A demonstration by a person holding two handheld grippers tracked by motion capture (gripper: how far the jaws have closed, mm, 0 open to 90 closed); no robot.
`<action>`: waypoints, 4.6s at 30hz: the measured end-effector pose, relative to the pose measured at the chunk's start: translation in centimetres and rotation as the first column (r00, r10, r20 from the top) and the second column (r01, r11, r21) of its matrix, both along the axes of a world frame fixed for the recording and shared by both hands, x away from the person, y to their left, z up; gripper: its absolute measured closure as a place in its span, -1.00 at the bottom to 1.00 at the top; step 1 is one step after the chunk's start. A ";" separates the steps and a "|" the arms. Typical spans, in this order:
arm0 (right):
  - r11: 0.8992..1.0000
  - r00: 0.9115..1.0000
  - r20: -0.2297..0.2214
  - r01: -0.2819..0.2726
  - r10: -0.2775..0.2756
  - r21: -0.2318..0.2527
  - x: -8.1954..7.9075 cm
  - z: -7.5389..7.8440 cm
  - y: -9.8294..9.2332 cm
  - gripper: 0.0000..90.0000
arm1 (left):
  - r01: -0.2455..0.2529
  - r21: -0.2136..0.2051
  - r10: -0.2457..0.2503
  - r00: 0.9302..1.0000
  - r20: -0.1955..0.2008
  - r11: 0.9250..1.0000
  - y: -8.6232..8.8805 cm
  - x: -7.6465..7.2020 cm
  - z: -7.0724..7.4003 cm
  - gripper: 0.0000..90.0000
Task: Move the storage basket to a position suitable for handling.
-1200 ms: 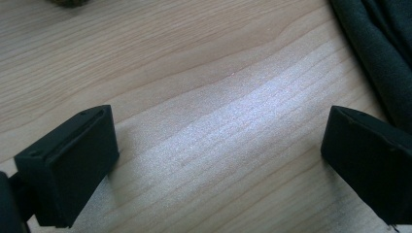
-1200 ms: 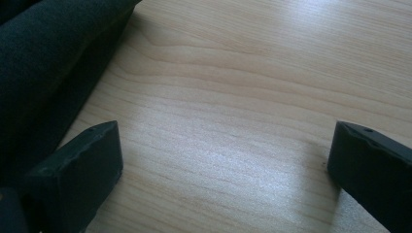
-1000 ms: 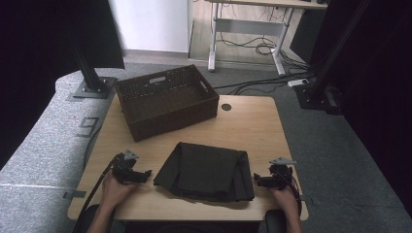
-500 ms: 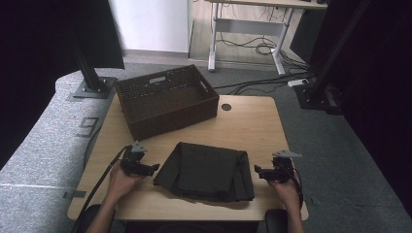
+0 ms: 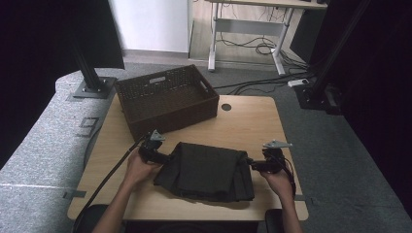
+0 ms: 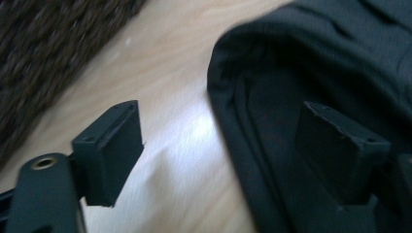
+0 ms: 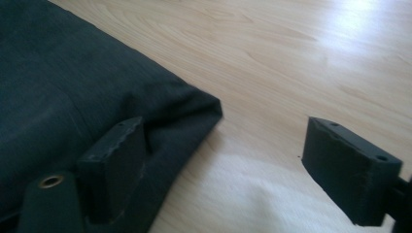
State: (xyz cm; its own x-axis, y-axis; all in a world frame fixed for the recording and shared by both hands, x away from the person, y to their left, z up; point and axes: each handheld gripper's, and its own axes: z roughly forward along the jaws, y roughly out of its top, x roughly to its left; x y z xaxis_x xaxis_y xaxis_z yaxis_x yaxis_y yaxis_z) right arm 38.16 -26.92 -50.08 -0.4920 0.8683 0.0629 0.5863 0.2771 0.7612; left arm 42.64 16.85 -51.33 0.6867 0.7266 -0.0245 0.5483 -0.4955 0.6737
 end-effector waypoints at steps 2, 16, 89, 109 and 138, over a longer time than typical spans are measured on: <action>1.000 1.000 -0.015 -0.026 0.026 -0.007 0.7 0.1 0.9 -0.49 | 0.005 -0.008 -0.005 1.000 0.002 1.000 -0.9 1.0 -0.1 -0.49; 0.994 0.987 -0.156 -0.057 0.042 -0.095 3.1 -3.4 2.5 0.34 | 0.063 -0.098 -0.075 0.990 -0.118 0.993 -1.8 3.1 -2.3 0.52; 0.993 0.996 -0.058 -0.070 0.065 -0.094 -2.4 -1.5 1.3 -0.73 | -0.097 -0.019 0.096 0.994 -0.048 0.995 6.7 -4.9 1.8 -0.91; 0.990 0.992 -0.033 0.116 -0.119 -0.082 -1.9 -5.7 -1.4 -1.00 | -0.222 -0.053 0.223 0.975 0.011 0.974 9.2 1.2 7.4 -0.69; 0.990 0.993 -0.032 0.115 -0.118 -0.080 -2.0 -5.7 -1.3 -1.00 | -0.455 0.038 0.454 0.891 0.019 0.890 12.5 7.8 8.7 0.15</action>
State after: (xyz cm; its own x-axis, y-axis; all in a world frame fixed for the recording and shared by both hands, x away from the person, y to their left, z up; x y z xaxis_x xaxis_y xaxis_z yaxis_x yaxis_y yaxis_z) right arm 36.20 -28.22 -55.77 -0.3860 0.9225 0.0090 0.6448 0.2628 0.7178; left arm 50.39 29.33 -42.64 0.2814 0.9595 0.0162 0.7140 -0.2206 0.6645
